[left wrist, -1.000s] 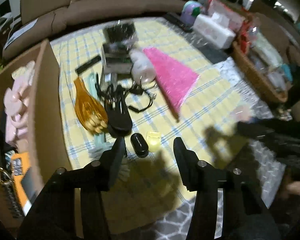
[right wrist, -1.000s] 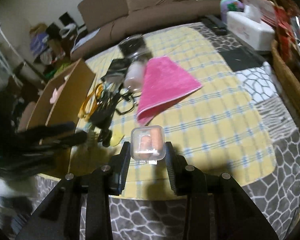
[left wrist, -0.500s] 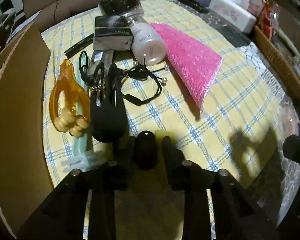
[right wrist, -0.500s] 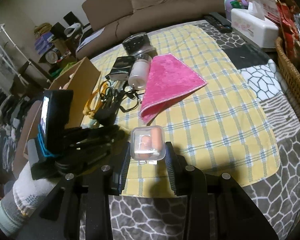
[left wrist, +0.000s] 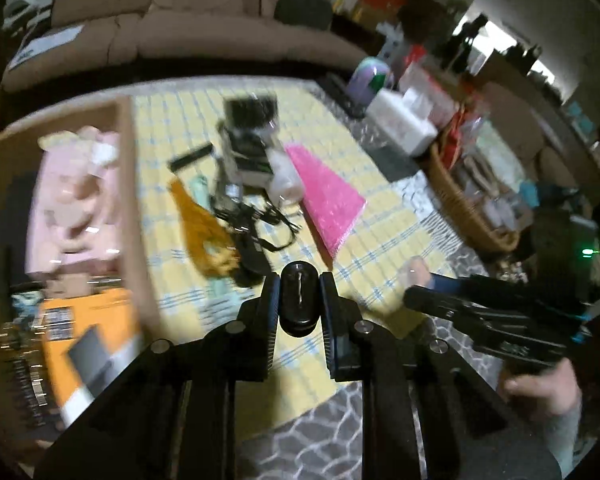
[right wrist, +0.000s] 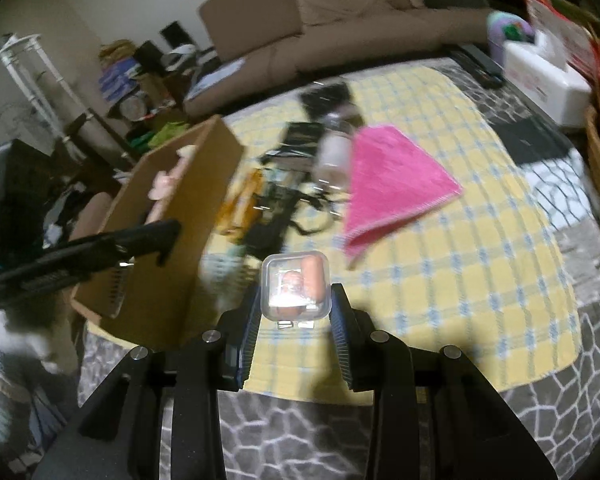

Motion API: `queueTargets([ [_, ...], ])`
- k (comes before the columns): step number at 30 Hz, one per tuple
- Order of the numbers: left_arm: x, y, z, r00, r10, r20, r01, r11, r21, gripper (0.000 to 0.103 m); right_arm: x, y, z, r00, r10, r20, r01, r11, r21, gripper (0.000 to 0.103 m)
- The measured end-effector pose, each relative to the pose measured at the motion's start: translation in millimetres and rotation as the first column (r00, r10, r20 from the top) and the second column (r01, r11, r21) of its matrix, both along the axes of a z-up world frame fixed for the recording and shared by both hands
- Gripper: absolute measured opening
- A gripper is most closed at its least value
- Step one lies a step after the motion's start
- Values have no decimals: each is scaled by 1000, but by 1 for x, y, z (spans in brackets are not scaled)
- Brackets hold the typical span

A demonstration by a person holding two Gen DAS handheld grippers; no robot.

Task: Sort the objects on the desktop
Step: 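Carry both cases into the box and open both grippers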

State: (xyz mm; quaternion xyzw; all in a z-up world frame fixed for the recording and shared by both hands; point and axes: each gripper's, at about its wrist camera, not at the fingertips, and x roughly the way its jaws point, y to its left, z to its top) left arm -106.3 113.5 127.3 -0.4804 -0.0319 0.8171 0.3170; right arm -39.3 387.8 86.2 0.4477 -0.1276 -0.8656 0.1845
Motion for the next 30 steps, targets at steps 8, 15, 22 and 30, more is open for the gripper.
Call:
queueTargets([
  [8, -4, -129, 22, 996, 89, -1, -89, 996, -16, 18, 2, -93, 26, 985, 165, -50, -165, 986, 8, 34],
  [15, -11, -213, -18, 978, 203, 57, -200, 978, -50, 18, -7, -197, 26, 944, 330, -29, -329, 944, 36, 34],
  [22, -11, -230, -52, 975, 197, 103, -193, 980, -54, 18, -20, -288, -10, 891, 448, 75, -454, 888, 79, 34],
  [30, -8, -233, -58, 978, 185, 98, -177, 981, -84, 19, -38, -341, -44, 851, 499, 164, -518, 848, 112, 37],
])
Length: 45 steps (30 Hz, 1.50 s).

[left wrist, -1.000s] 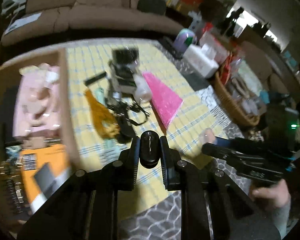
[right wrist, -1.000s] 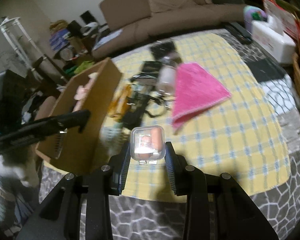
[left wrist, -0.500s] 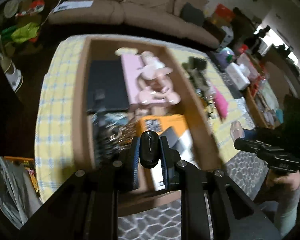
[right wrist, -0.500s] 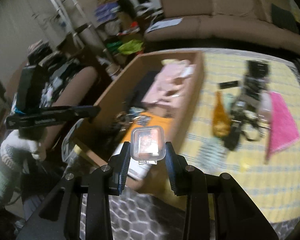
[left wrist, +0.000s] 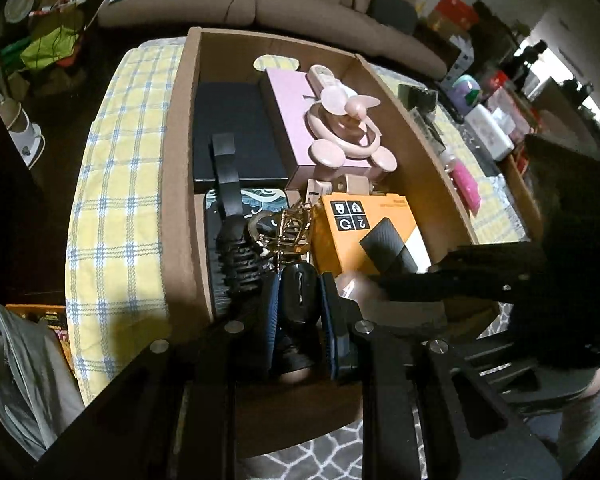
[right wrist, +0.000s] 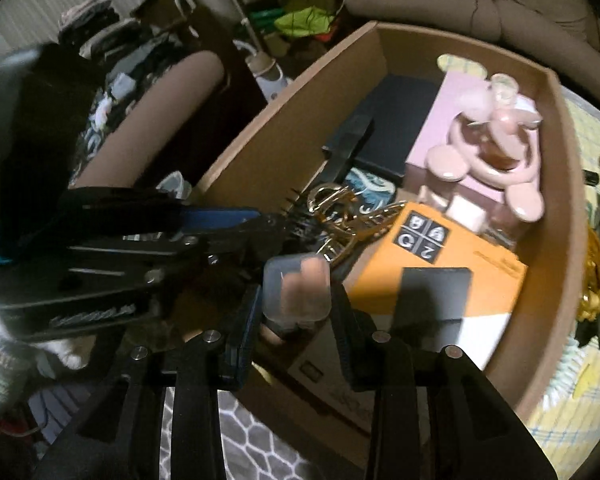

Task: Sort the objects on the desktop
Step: 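Carry both cases into the box and open both grippers, then grasp the yellow translucent card with the right gripper while the left gripper reaches the black cable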

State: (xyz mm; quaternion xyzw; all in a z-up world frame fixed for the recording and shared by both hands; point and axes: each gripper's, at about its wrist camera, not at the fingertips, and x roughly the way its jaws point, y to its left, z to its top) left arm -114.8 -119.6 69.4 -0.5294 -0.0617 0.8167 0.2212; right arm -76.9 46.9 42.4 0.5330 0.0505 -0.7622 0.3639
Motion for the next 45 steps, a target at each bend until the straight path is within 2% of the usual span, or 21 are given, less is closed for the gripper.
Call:
queueTargets([
  [2, 0, -5, 2, 1000, 11, 7, -11, 1000, 21, 19, 0, -8, -3, 1000, 9, 12, -9, 1000, 16, 43],
  [4, -1, -10, 4, 1000, 23, 10, -23, 999, 39, 21, 2, -9, -3, 1000, 5, 4, -5, 1000, 26, 53],
  [6, -1, -14, 8, 999, 33, 13, -34, 997, 68, 23, 4, -2, 2, 1000, -11, -6, 11, 1000, 9, 55],
  [10, -1, -15, 18, 999, 41, 4, -42, 995, 91, 26, 4, 31, 25, 994, -95, -51, 93, 995, -45, 64],
  [12, 1, -13, 24, 999, 39, -5, -38, 995, 96, 31, 4, 50, 37, 988, -136, -72, 132, 990, -55, 72],
  [14, 3, -6, 31, 999, 28, -19, -26, 994, 104, 40, 4, 76, 49, 979, -183, -93, 177, 982, -69, 75],
  [17, 6, 11, 40, 1000, -2, -30, 5, 994, 109, 44, 3, 119, 63, 957, -265, -118, 257, 963, -75, 79],
  [21, 11, 46, 49, 997, -62, -45, 67, 992, 110, 50, 3, 187, 69, 913, -388, -128, 380, 922, -80, 80],
  [23, 14, 67, 51, 994, -93, -50, 98, 990, 105, 58, 2, 214, 69, 889, -440, -131, 433, 898, -79, 80],
  [25, 15, 90, 53, 991, -121, -52, 125, 987, 98, 60, -2, 239, 61, 867, -481, -126, 478, 876, -60, 80],
  [28, 15, 123, 52, 986, -158, -57, 161, 984, 70, 66, -5, 258, 44, 857, -500, -128, 504, 864, -2, 80],
  [30, 15, 147, 52, 981, -184, -65, 187, 981, 46, 73, -6, 264, 28, 860, -491, -141, 502, 863, 54, 80],
  [33, 16, 173, 50, 973, -216, -75, 218, 976, 16, 75, -8, 271, 9, 870, -473, -137, 486, 870, 84, 79],
  [39, 23, 213, 38, 949, -306, -82, 299, 951, -81, 76, -20, 263, -20, 924, -341, -173, 369, 913, 173, 76],
  [41, 28, 222, 34, 938, -335, -88, 324, 939, -117, 76, -24, 260, -27, 936, -299, -185, 332, 926, 183, 72],
  [44, 30, 230, 27, 931, -356, -79, 344, 929, -135, 76, -30, 256, -38, 941, -281, -186, 316, 928, 196, 55],
  [45, 30, 231, 26, 930, -359, -79, 347, 928, -133, 76, -32, 255, -42, 943, -279, -183, 314, 929, 197, 55],
])
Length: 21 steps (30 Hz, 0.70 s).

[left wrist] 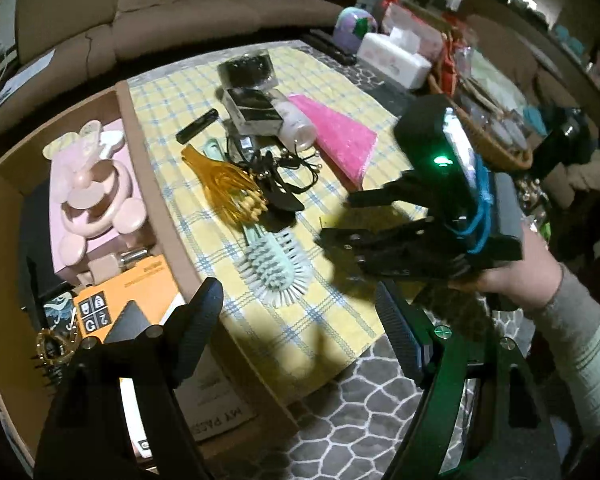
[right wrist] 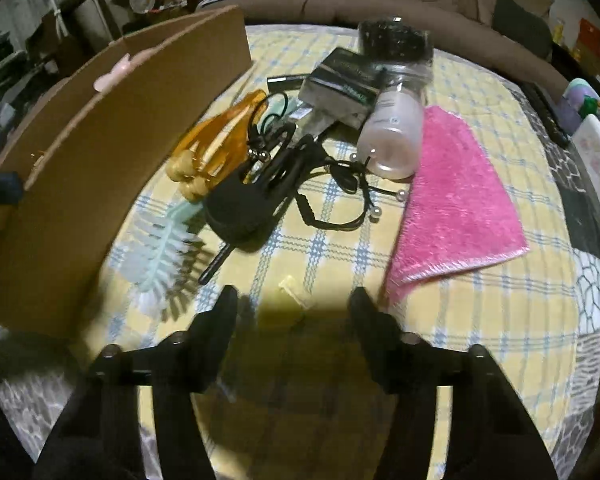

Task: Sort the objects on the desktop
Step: 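Grasp the yellow translucent card with the right gripper while the left gripper reaches the black cable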

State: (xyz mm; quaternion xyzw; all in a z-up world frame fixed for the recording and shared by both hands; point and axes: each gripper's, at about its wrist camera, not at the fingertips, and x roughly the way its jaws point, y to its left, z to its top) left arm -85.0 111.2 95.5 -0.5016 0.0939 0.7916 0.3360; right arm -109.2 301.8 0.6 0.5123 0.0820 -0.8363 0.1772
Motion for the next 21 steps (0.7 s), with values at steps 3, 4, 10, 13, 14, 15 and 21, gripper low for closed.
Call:
queueTargets([
  [3, -1, 2, -2, 1000, 1, 12, -1, 1000, 4, 76, -3, -5, -13, 1000, 22, 11, -22, 1000, 12, 58],
  [4, -2, 3, -2, 1000, 3, 15, -3, 1000, 6, 76, -1, -7, -13, 999, 36, -9, -36, 999, 27, 58],
  [10, -7, 9, -2, 1000, 7, 17, -7, 1000, 10, 76, 7, -9, -11, 998, 55, -23, -54, 997, 61, 33],
  [13, -5, 17, 0, 1000, -7, 8, 7, 1000, 9, 76, 12, 0, -9, 1000, 28, -10, -28, 999, 40, 33],
  [14, -6, 19, 1, 1000, -9, 6, 9, 1000, 9, 76, 12, 4, -8, 1000, 14, -4, -13, 1000, 23, 33],
  [15, -7, 22, 2, 1000, -12, 3, 12, 1000, 9, 76, 13, 9, -4, 1000, -9, 3, 9, 1000, -4, 33],
  [21, -43, 54, 10, 999, 3, -39, -4, 999, -35, 76, 24, 55, 41, 982, -186, 1, 182, 960, -211, 33],
])
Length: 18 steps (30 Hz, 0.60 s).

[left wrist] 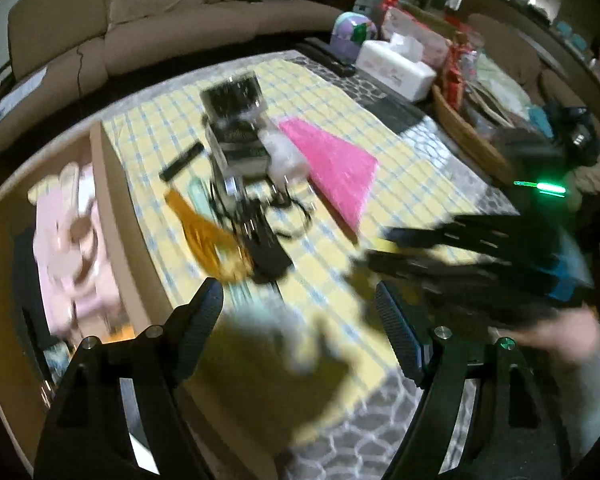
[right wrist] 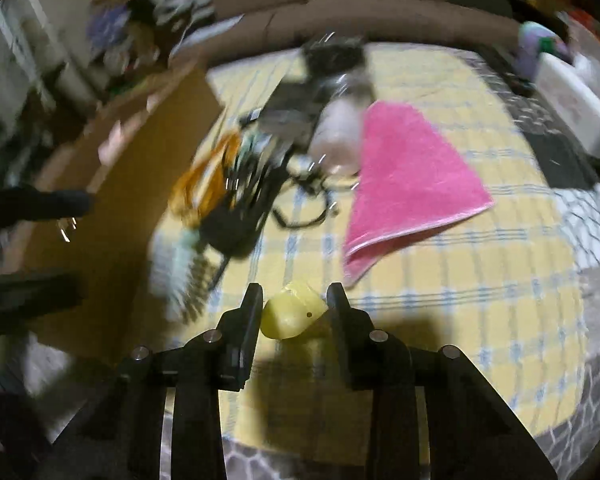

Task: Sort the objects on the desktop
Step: 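Grasp the yellow translucent card with the right gripper while the left gripper reaches the black cable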

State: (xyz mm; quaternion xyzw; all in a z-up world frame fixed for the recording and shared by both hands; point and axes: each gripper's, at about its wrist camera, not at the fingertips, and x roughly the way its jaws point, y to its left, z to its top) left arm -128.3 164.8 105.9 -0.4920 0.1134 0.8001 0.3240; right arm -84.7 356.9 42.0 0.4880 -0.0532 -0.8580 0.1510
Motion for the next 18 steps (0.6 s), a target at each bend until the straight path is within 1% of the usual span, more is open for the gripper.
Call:
queueTargets([
  [1, -10, 9, 0, 1000, 3, -13, -3, 1000, -23, 76, 3, 9, 12, 999, -29, -21, 28, 999, -43, 33],
  [4, -33, 34, -6, 999, -16, -49, 11, 993, -115, 75, 9, 29, 29, 995, -78, -58, 69, 987, -148, 33],
  [6, -49, 46, -16, 998, -24, -51, 14, 983, -181, 75, 7, 34, 34, 995, -81, -63, 70, 984, -161, 33],
  [7, -58, 48, -22, 999, -16, -46, 6, 978, -208, 74, 7, 36, 35, 995, -81, -63, 69, 982, -174, 33],
  [8, -67, 49, -29, 999, 2, -34, -10, 974, -228, 70, 8, 38, 35, 995, -80, -60, 68, 980, -187, 33],
  [10, -86, 49, -42, 999, 39, 8, -36, 968, -249, 66, 7, 41, 32, 996, -75, -47, 63, 975, -213, 33],
  [11, -90, 50, -47, 999, 45, 21, -38, 967, -253, 64, 9, 42, 32, 996, -73, -44, 62, 975, -215, 33],
  [13, -100, 52, -58, 997, 57, 51, -42, 963, -266, 64, 7, 44, 30, 997, -67, -39, 57, 976, -209, 33],
  [16, -105, 55, -75, 995, 68, 70, -42, 945, -323, 64, 8, 46, 27, 997, -65, -30, 57, 976, -211, 33],
  [18, -105, 55, -83, 995, 65, 71, -37, 940, -340, 64, 8, 47, 25, 998, -62, -28, 55, 976, -209, 34],
])
